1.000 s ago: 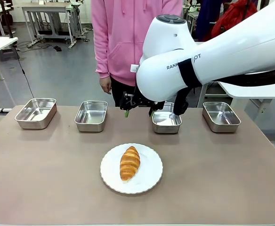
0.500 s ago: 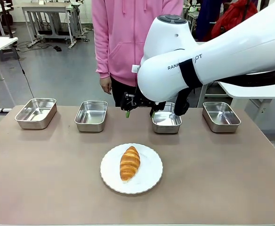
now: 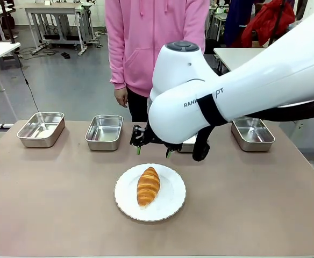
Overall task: Place the bread in the container.
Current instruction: Place the Butter Roll into the Airtight Container indicated by the human.
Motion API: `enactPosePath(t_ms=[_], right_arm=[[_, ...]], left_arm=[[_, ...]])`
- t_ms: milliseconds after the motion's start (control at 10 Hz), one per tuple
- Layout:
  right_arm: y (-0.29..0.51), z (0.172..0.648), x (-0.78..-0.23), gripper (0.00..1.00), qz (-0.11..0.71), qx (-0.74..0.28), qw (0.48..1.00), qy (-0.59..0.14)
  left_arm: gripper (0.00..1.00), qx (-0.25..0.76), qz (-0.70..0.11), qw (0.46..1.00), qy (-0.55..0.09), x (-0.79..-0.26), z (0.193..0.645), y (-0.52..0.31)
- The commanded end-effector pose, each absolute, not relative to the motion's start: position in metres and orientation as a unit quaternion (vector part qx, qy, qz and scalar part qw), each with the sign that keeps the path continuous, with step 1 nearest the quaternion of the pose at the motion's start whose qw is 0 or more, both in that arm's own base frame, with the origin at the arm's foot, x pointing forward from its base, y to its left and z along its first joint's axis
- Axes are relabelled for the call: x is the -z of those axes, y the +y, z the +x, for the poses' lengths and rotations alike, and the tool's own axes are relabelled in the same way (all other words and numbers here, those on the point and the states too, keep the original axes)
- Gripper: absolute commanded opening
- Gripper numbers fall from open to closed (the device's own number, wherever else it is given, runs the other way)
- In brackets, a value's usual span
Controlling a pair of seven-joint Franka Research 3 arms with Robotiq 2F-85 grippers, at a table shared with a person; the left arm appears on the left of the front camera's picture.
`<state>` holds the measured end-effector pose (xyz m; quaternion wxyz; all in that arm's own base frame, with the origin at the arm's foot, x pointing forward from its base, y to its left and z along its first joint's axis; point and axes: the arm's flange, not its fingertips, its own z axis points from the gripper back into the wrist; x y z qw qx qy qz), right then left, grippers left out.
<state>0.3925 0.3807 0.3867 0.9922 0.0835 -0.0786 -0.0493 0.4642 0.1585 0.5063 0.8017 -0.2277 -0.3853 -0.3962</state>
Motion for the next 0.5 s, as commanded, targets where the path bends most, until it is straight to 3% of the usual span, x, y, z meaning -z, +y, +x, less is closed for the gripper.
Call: enactPosePath(t_ms=[0, 400], right_arm=[[0.398, 0.383, -0.37, 1.0, 0.092, 0.092, 0.989, -0.076], [0.407, 0.372, -0.343, 1.0, 0.086, 0.129, 0.987, -0.032]], left_arm=[[1.0, 0.398, -0.226, 0.801, -0.387, -0.508, 0.463, 0.158], [1.0, 0.398, -0.226, 0.801, -0.387, -0.508, 0.463, 0.158]])
